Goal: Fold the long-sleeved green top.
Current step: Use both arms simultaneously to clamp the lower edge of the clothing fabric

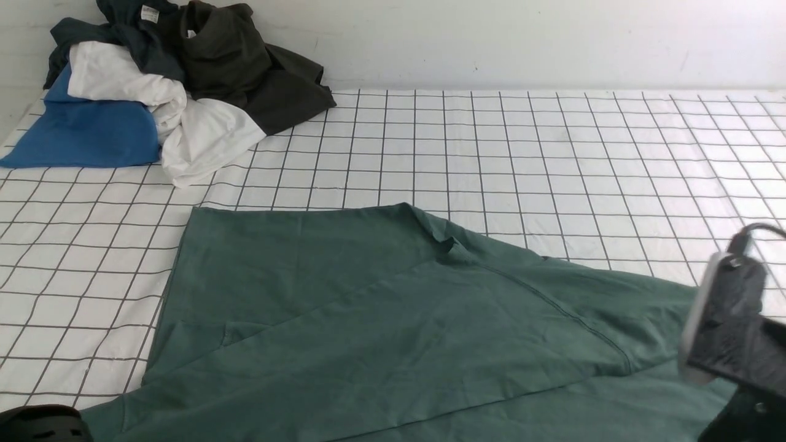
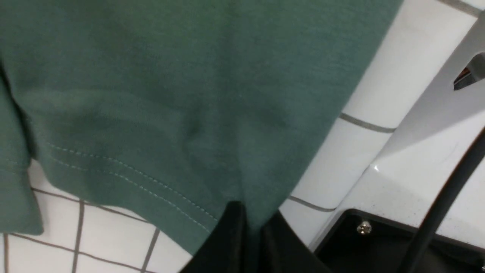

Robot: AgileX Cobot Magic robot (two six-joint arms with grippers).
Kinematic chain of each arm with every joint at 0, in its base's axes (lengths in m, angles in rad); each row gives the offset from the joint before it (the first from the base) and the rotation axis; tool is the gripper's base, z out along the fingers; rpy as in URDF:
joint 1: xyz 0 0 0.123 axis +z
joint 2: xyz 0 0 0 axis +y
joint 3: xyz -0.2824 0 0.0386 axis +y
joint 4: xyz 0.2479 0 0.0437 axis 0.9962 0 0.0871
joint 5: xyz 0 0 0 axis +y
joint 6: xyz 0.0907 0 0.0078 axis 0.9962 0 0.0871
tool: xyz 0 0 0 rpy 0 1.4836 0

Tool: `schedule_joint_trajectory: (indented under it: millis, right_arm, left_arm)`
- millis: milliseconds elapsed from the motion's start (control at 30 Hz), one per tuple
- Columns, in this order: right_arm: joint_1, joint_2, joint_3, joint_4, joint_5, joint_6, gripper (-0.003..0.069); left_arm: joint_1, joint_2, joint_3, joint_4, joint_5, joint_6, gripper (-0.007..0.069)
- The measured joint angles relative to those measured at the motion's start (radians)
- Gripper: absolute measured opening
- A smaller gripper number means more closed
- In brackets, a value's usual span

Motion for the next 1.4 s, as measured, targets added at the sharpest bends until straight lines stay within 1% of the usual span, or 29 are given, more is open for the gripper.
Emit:
schedule_joint_trajectory:
  millis: [33, 67, 133, 300, 467, 533, 600, 700, 800, 867, 900, 967, 1100, 1133, 1167, 1200, 1233, 1267, 1300, 1367, 1400]
  right_arm:
    - [0.004, 0.0, 0.0, -0.003, 0.0, -0.002, 0.0499]
    - [0.034, 0.061, 0.0, -0.022, -0.003, -0.01, 0.05]
    - [0.062, 0.124, 0.0, -0.029, -0.009, -0.022, 0.05]
    - [0.095, 0.286, 0.002, -0.028, -0.061, -0.055, 0.05]
    - [0.13, 0.373, 0.087, -0.016, -0.168, -0.116, 0.0501]
    - [0.142, 0.378, 0.147, -0.034, -0.263, -0.129, 0.0501]
    - [0.143, 0.378, 0.173, -0.048, -0.324, -0.127, 0.0501]
    - [0.143, 0.377, 0.236, -0.118, -0.45, -0.067, 0.0501]
    - [0.143, 0.369, 0.254, -0.141, -0.479, -0.039, 0.0497]
    - [0.143, 0.36, 0.267, -0.16, -0.494, 0.004, 0.047]
    - [0.143, 0.359, 0.267, -0.16, -0.494, 0.007, 0.0467]
    - [0.144, 0.357, 0.268, -0.168, -0.493, 0.042, 0.0407]
    - [0.145, 0.328, 0.267, -0.219, -0.497, 0.075, 0.0197]
    - [0.145, 0.325, 0.266, -0.221, -0.497, 0.076, 0.0186]
    - [0.145, 0.3, 0.262, -0.229, -0.478, 0.079, 0.0108]
    - [0.145, 0.278, 0.255, -0.233, -0.459, 0.08, 0.0061]
    - [0.145, 0.25, 0.247, -0.242, -0.442, 0.08, 0.0029]
    - [0.145, 0.246, 0.245, -0.244, -0.434, 0.08, 0.0027]
    - [0.145, 0.205, 0.224, -0.257, -0.395, 0.08, 0.0018]
    - [0.145, 0.177, 0.189, -0.276, -0.34, 0.08, 0.0016]
    - [0.145, 0.175, 0.179, -0.283, -0.334, 0.08, 0.0016]
  left_arm:
    - [0.0, 0.0, 0.0, 0.0, 0.0, 0.0, 0.0006]
    - [0.0, -0.001, 0.0, 0.0, -0.001, 0.0, 0.0006]
    - [0.0, -0.002, 0.0, 0.0, -0.006, 0.0, 0.0006]
    - [0.0, -0.002, 0.0, 0.0, -0.009, 0.0, 0.0006]
    - [0.0, -0.002, 0.0, 0.0, -0.02, 0.0, 0.0006]
    - [0.0, -0.002, 0.0, -0.001, -0.039, 0.0, 0.0006]
    - [0.0, -0.002, 0.0, -0.003, -0.056, 0.0, 0.0006]
    - [0.0, -0.002, 0.0, -0.006, -0.095, 0.0, 0.0006]
    - [0.0, -0.002, 0.0, -0.006, -0.098, 0.0, 0.0006]
    - [0.0, -0.002, 0.0, -0.006, -0.101, 0.0, 0.0006]
    - [0.0, -0.002, 0.0, -0.006, -0.102, 0.0, 0.0006]
    - [0.0, -0.002, 0.0, -0.006, -0.105, 0.0, 0.0006]
    - [0.0, -0.002, 0.0, -0.003, -0.113, -0.018, 0.0006]
    - [0.0, -0.002, 0.0, -0.001, -0.113, -0.021, 0.0006]
    - [0.0, -0.002, -0.002, 0.01, -0.108, -0.05, 0.0006]
    - [0.0, -0.002, -0.005, 0.022, -0.101, -0.066, 0.0006]
    - [0.0, -0.002, -0.014, 0.05, -0.075, -0.11, 0.0006]
    - [0.0, -0.002, -0.018, 0.059, -0.071, -0.117, 0.0006]
    - [0.0, -0.002, -0.038, 0.104, -0.03, -0.178, 0.0009]
    - [0.0, -0.002, -0.078, 0.159, 0.01, -0.224, 0.0013]
    - [0.0, -0.002, -0.083, 0.166, 0.017, -0.228, 0.0013]
